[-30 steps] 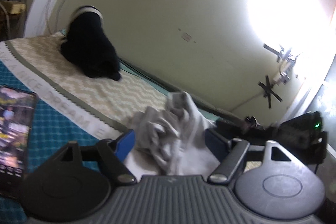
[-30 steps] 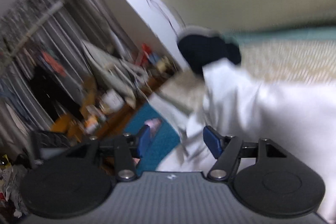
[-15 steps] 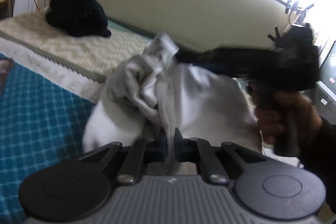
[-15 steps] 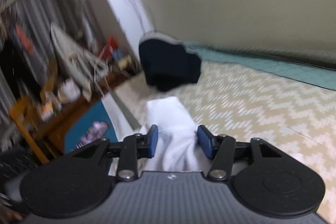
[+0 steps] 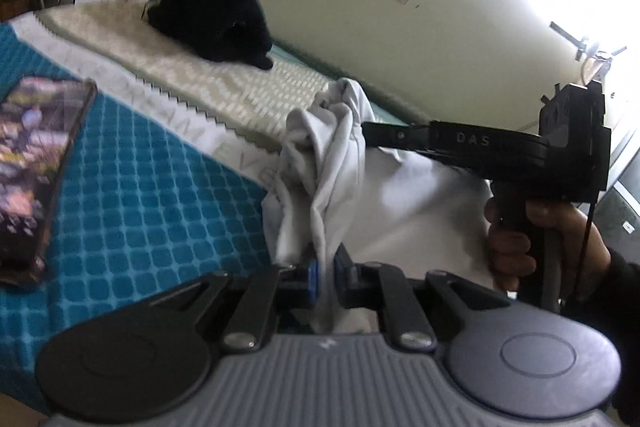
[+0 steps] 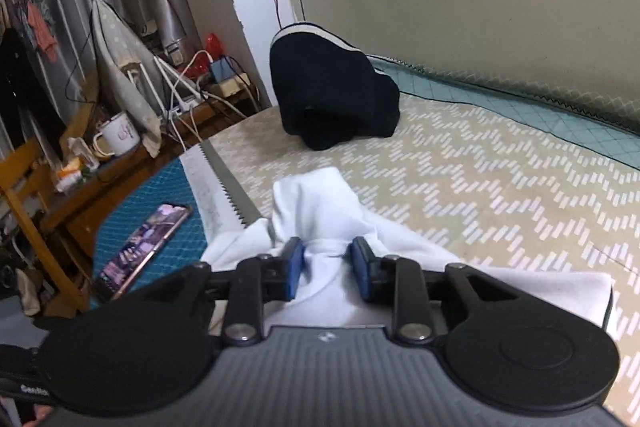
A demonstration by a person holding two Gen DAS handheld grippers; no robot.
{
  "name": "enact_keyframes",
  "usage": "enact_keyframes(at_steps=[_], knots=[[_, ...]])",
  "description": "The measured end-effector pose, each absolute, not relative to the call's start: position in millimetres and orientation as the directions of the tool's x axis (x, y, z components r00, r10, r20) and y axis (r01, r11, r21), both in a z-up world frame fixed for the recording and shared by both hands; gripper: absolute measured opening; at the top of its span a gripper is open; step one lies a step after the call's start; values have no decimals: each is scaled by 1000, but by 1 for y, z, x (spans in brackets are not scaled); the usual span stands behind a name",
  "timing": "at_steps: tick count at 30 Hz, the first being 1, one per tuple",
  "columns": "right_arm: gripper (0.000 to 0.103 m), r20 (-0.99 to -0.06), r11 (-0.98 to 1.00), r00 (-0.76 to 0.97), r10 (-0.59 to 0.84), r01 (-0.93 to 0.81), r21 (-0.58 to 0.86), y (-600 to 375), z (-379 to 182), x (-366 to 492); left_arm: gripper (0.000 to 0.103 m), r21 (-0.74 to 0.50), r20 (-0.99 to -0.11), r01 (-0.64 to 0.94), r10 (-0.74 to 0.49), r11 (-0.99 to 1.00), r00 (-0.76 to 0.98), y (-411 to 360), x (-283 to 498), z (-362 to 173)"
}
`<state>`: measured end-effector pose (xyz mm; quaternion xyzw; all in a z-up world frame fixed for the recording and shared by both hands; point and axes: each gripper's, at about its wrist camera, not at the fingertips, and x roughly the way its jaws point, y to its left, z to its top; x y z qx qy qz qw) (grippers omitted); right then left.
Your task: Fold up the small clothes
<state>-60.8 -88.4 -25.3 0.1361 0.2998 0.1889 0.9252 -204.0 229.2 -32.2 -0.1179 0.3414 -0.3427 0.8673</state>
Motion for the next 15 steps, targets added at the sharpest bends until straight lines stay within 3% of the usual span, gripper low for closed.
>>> enact_keyframes(at_steps=[3,4,7,9,11,13,15], knots=[[48,-455,887,777,434,-279,369,-99,-6,-77,16,-388,-468,537,-661,750,586,238,-214,-13],[50,-420,888,800,428,-285,362,-104,4,-85,18,-383,-451,542,-663,748,597,239,-215,-8],[47,-355,876,823,444,-315,366,-109,30,-91,21,-370,-419,564,-675,738,607,230,-211,7],[38,-356,871,813,462,-340,353,-101,39,-84,21,-337,-420,582,-671,740,611,215,-206,11],[36,-375,871,797,474,-362,330,-90,39,-73,23,-304,-428,591,-661,747,616,196,-199,12],[31,-408,871,775,482,-372,322,-78,32,-57,39,-284,-447,576,-637,767,627,180,-190,7],[31,-446,875,757,478,-362,323,-72,22,-40,48,-245,-463,548,-593,800,659,170,-183,4]])
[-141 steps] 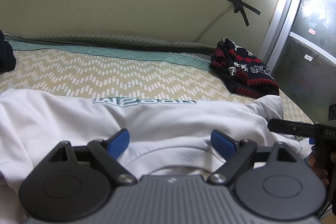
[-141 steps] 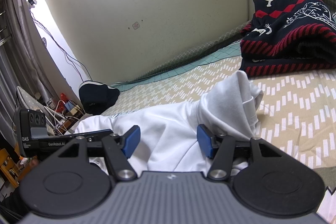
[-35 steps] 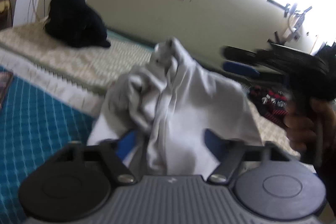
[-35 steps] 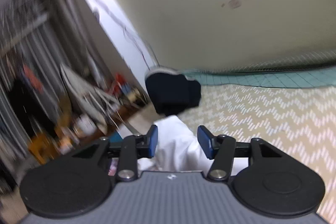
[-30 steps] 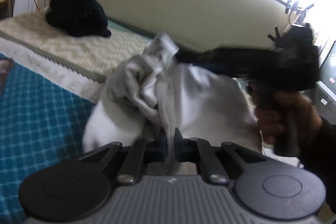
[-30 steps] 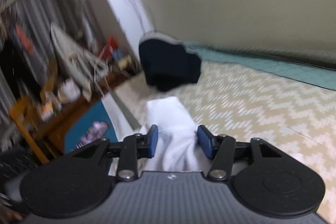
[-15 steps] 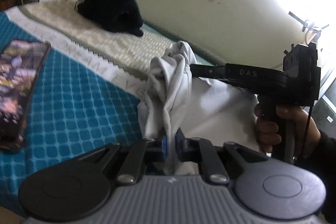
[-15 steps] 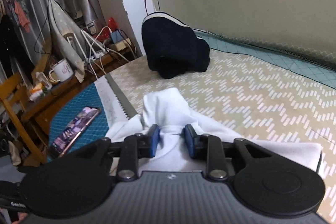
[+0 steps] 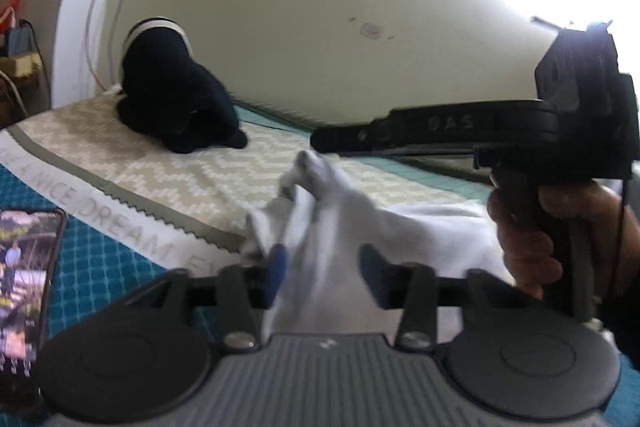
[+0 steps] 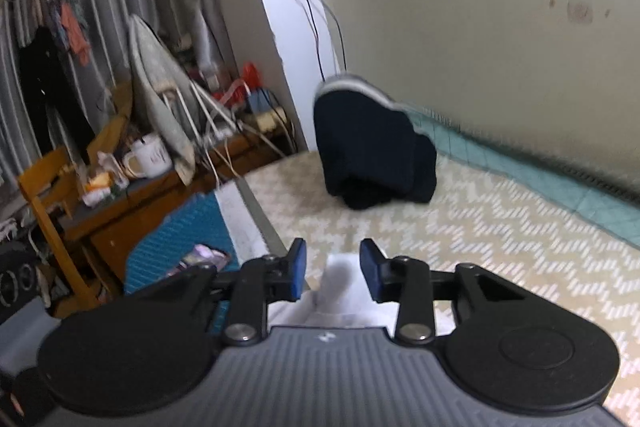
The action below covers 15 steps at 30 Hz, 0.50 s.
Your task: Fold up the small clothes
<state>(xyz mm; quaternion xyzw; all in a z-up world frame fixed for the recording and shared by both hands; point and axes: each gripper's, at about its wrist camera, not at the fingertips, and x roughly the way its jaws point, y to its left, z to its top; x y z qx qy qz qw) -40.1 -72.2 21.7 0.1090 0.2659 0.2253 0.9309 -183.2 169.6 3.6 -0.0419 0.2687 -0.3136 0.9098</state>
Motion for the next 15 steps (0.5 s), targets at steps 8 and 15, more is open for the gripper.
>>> enact_keyframes(at_steps=[8,15], knots=[[23,-573,897,691,441,-338,283,-69,-8,-11,50,-146,-501,592,-575,793,647,139,-170,0],[25,-507,881,721,472,-371,293,-77,12,-30,11,-397,-492,613,-723,683,485,162,-155,2]])
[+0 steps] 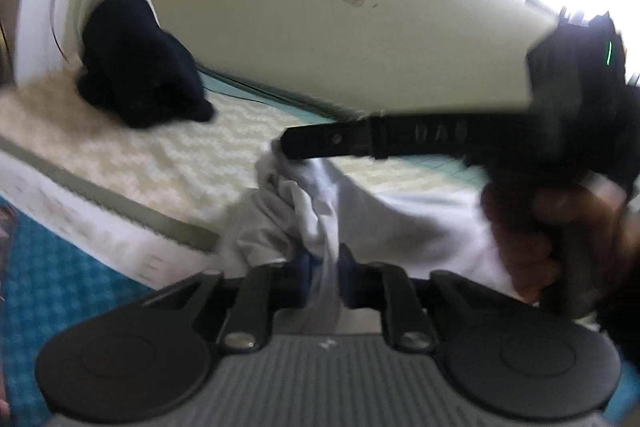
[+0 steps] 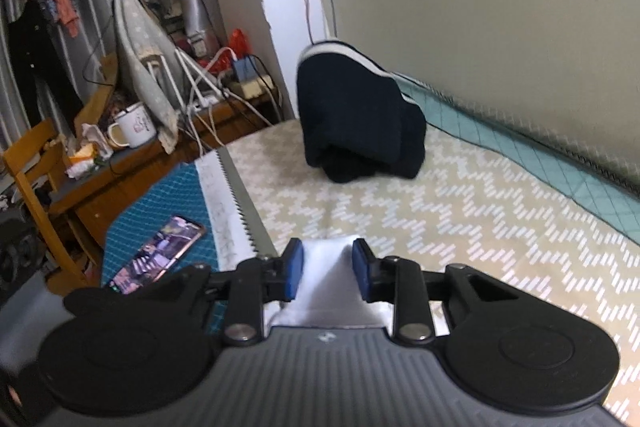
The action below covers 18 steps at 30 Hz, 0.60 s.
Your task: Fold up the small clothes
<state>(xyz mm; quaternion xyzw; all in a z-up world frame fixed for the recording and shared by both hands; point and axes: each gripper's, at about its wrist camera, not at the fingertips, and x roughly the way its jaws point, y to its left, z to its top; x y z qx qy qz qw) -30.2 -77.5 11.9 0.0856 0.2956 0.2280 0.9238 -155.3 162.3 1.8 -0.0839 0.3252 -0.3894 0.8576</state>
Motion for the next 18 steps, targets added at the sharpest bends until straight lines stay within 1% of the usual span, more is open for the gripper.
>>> enact_keyframes(at_steps=[2,4,5,6,8,10,12,14,15,16,18], knots=[[27,-490,873,724,486,-384,300,-77,16,-34,11,-547,-419,611,-819,573,393,177,-151,4],[27,-467,864,729,501,-396,310,-76,20,-38,11,-662,-355,579,-880,475,316,187,-144,-4],[27,-463,863,729,504,-399,310,-75,21,-38,11,-697,-345,554,-890,455,298,189,-140,-10],[27,-465,864,728,503,-402,304,-74,20,-38,11,-711,-356,529,-886,463,297,191,-138,-17],[27,-498,871,715,491,-397,289,-68,11,-33,11,-697,-415,488,-851,525,322,192,-132,-30],[27,-545,874,683,486,-378,306,-65,-9,-24,11,-714,-413,469,-853,520,317,199,-131,-38],[26,-567,872,662,490,-358,335,-65,-27,-16,11,-685,-429,477,-834,550,346,203,-132,-37],[25,-550,863,668,502,-346,368,-66,-34,-12,12,-649,-445,499,-819,574,363,202,-134,-34],[18,-550,868,674,494,-340,363,-65,-36,-10,12,-623,-457,513,-807,591,374,199,-136,-32],[15,-546,873,683,484,-336,354,-65,-38,-9,13,-597,-469,525,-795,607,386,196,-139,-30],[14,-526,866,693,493,-333,373,-67,-44,-8,15,-558,-481,542,-777,628,405,195,-144,-27]])
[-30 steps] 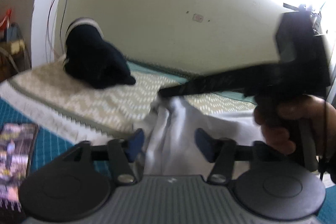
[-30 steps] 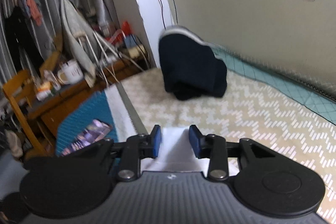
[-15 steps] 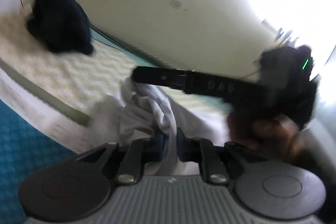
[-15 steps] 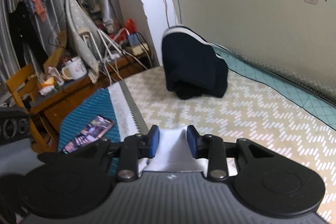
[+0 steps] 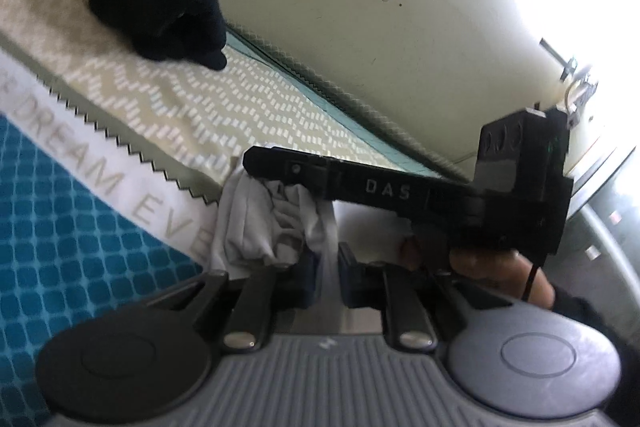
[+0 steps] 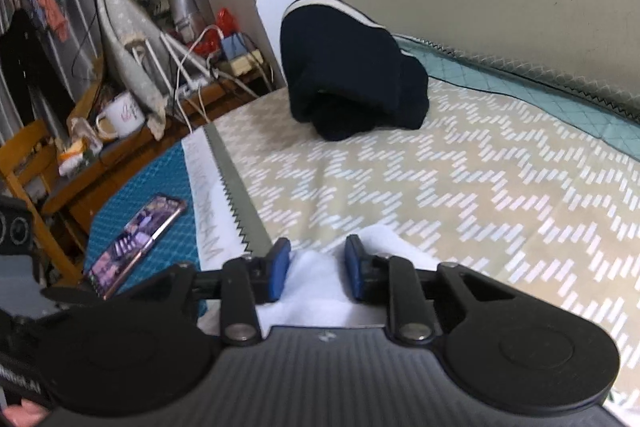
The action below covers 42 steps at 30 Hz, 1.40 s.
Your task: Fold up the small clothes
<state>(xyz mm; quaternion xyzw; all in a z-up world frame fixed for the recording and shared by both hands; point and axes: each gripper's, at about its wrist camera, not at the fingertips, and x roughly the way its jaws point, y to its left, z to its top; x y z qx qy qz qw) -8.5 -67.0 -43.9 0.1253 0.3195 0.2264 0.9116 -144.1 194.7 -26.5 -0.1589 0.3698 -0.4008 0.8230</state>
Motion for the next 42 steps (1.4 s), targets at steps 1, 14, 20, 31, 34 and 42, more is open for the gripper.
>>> enact_keyframes(at_steps=[1,14,20,31,34,42], knots=[[14,-522,861,692,499,-327,389,-69,-45,-8,15,-548,-483,547,-773,633,411,193,-145,-26],[37,-367,829,778,510,-331,451,-108,-6,-82,63,-246,-546,640,-649,728,530,181,-222,1],[38,-380,829,762,524,-355,431,-114,-14,-136,11,-229,-597,620,-611,751,519,180,-231,-13],[32,-480,817,678,557,-342,464,-79,-45,-120,5,-259,-606,574,-593,777,530,202,-214,-25],[12,-479,821,688,546,-324,470,-81,-51,-119,5,-247,-594,577,-592,779,545,199,-216,-26],[19,-444,785,694,567,-293,545,-94,-54,-125,13,-175,-597,586,-559,791,575,194,-232,-17]])
